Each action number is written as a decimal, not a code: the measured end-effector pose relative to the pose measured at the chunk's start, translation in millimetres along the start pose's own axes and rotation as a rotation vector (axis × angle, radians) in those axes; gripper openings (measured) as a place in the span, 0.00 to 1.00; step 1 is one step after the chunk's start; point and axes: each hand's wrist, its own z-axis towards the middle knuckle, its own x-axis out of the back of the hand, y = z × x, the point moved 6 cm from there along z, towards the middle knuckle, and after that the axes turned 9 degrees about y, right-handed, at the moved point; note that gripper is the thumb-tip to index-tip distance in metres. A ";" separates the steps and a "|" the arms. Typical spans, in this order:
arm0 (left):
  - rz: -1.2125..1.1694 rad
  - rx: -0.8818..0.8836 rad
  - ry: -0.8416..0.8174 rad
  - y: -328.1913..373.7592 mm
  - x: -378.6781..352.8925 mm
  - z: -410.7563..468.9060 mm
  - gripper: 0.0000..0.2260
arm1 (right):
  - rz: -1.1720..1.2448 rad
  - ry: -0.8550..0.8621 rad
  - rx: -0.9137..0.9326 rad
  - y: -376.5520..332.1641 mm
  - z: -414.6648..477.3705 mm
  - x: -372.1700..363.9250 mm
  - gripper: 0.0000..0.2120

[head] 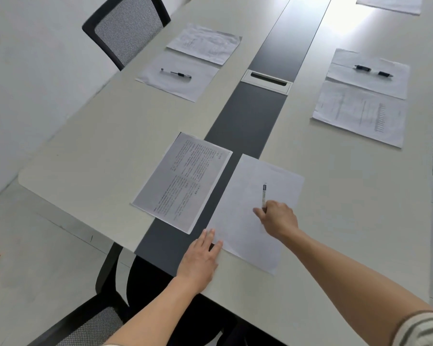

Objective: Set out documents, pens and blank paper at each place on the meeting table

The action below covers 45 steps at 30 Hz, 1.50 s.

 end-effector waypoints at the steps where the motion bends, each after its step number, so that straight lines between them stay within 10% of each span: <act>1: -0.002 0.000 -0.001 -0.3 0.4 -0.1 0.25 | 0.015 -0.012 -0.014 -2.3 2.5 -2.0 0.15; 45: -0.096 0.026 0.133 5.2 27.3 -16.6 0.18 | 0.310 0.045 -0.082 12.1 -44.0 25.2 0.14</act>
